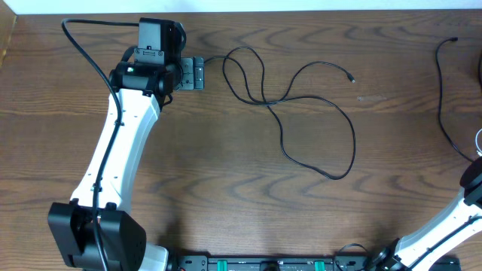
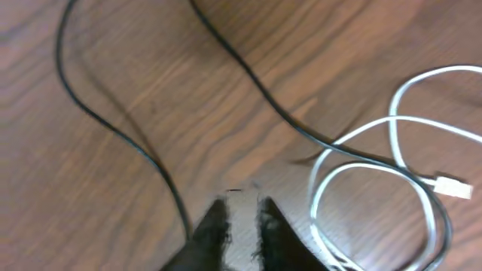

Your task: Untangle cables

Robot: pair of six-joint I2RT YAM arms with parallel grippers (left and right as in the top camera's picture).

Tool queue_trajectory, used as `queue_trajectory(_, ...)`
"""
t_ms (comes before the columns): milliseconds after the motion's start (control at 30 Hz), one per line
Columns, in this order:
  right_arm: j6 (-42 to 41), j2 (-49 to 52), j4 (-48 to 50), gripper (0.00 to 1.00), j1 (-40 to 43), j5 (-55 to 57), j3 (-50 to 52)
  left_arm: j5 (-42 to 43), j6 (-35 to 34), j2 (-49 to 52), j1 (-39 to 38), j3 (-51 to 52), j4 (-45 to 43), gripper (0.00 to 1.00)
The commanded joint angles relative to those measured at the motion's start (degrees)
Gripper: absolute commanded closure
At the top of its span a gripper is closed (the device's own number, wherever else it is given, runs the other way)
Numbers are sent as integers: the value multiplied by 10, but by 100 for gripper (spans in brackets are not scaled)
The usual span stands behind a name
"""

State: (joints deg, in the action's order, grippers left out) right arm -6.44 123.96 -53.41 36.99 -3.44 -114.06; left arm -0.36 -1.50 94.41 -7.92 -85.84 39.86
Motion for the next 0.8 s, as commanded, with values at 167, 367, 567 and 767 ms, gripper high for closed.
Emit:
queue_trajectory(167,-2,-6,-3,61,1,-122,-5,-3,-1,3,0,0,0,7)
queue_trajectory(367,-1,-28,-2,55,1,-196,-5,-3,-1,3,0,0,0,7)
queue_trajectory(567,62,-63,-5,49,-6,-289,-5,-3,-1,3,0,0,0,7)
queue_trajectory(767,157,-83,-31,41,-51,-317,-5,-3,-1,3,0,0,0,7)
